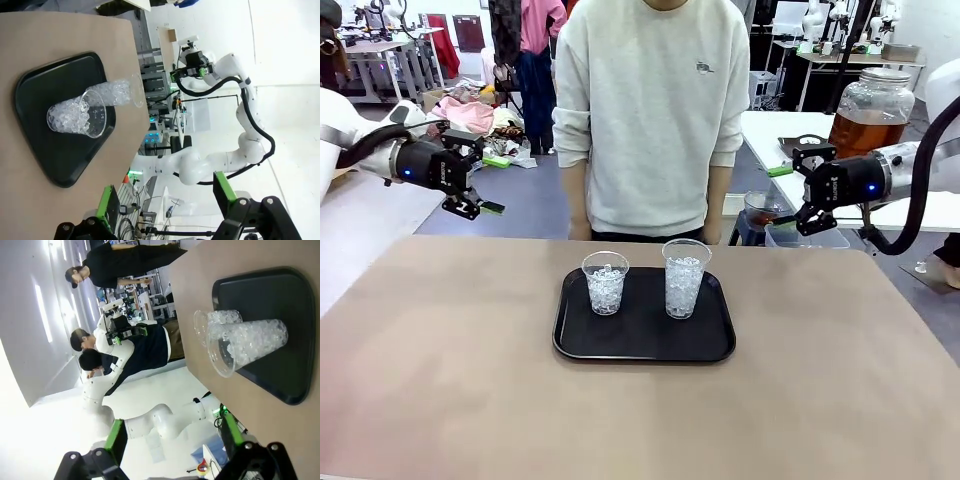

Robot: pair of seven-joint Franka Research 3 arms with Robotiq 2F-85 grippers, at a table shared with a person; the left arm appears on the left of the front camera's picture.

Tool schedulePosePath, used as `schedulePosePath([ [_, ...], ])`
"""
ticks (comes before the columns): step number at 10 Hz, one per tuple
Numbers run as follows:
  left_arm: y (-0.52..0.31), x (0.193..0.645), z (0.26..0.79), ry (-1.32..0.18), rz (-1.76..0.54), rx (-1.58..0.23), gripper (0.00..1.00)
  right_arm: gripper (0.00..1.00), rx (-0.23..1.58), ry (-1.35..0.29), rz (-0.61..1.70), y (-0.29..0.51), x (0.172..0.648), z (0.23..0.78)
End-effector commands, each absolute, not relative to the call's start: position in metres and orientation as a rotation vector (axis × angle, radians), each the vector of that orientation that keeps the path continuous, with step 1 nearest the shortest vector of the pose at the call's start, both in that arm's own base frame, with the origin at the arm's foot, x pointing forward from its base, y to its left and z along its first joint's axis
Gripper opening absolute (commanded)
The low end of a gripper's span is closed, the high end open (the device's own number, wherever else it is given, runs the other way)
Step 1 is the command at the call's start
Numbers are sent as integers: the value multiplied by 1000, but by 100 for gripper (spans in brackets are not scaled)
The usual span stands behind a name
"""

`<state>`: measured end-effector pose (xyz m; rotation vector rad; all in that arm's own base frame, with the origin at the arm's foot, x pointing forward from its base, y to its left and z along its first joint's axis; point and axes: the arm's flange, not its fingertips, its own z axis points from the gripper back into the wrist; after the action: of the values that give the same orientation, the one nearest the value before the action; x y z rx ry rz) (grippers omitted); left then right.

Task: Pour the drink into the iced cup.
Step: Pick up the iced cup indicated by the human and present it to them.

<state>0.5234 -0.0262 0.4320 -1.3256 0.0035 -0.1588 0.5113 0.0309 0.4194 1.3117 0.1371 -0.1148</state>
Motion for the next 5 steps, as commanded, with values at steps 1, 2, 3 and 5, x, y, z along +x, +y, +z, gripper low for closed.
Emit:
schedulePosePath([
  [1, -29, 522, 432, -6, -151, -1312, 100, 100, 1312, 139, -118, 31, 511, 419],
  [2, -29, 522, 432, -6, -151, -1312, 100, 100, 1312, 139, -118, 31, 511, 419],
  [3, -29, 522, 432, -6, -151, -1312, 100, 100, 1312, 139, -118, 31, 511, 419],
  [5, -29, 522, 432, -6, -151, -1312, 100, 100, 1312, 139, -118, 31, 511, 419],
])
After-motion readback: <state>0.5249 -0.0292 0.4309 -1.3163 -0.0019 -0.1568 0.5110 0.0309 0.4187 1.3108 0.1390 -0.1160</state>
